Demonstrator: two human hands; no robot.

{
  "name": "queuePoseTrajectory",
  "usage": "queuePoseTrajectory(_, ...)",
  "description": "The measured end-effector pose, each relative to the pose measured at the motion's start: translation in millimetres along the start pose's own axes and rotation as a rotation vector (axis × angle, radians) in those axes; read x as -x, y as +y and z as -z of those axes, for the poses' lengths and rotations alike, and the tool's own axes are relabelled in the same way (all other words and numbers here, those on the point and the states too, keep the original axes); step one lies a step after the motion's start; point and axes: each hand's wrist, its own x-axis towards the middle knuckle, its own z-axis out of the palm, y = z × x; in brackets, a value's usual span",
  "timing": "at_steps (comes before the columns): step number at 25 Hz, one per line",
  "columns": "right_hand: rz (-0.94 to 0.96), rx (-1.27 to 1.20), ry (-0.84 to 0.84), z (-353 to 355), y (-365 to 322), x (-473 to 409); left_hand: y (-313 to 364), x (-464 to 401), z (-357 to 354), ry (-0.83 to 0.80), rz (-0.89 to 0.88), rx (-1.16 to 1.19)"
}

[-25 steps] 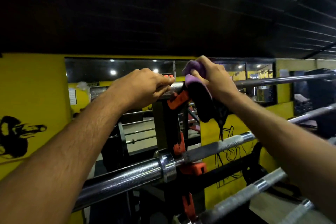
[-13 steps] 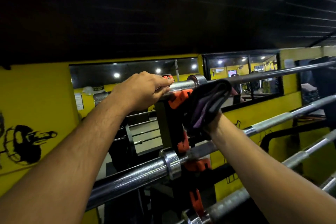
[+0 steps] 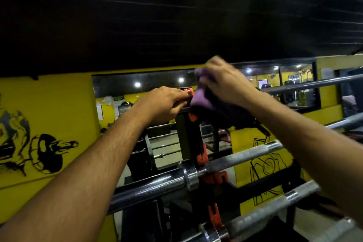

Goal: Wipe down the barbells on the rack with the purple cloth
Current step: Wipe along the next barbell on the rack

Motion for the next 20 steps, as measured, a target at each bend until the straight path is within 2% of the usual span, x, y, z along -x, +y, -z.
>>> queuePoseTrajectory(2, 0.085, 0.013, -0.120, 23.4, -9.5, 0.2, -4.5, 12.6, 3.3, 0.054, 0.022, -0.036)
queuePoseTrajectory(5, 0.220, 0.211, -0.285, 61.8, -26.7, 4.5, -19.1, 53.6, 3.2, 0.138, 0.066, -0.140)
queuePoseTrajectory(9, 0.295, 0.268, -0.315, 68.3, -13.8, 23.4, -29.6, 80.5, -4.1, 0.142, 0.045, -0.202)
queuePoseTrajectory(11, 0.320, 0.293, -0.239, 62.4, -5.7, 19.1, -27.4, 77.9, -4.5, 0.164, 0.059, -0.168)
queuePoseTrajectory(14, 0.214, 0.176, -0.150, 55.7, -15.5, 1.7, -22.6, 78.2, -4.6, 0.186, 0.083, -0.135)
queuePoseTrajectory(16, 0.177, 0.115, -0.156, 50.8, -24.5, 2.8, -21.4, 79.6, -4.9, 0.169, 0.106, -0.113)
queuePoseTrajectory(20, 0.188, 0.143, -0.251, 67.5, -17.5, 26.7, -19.3, 77.0, -3.9, 0.109, 0.128, -0.098)
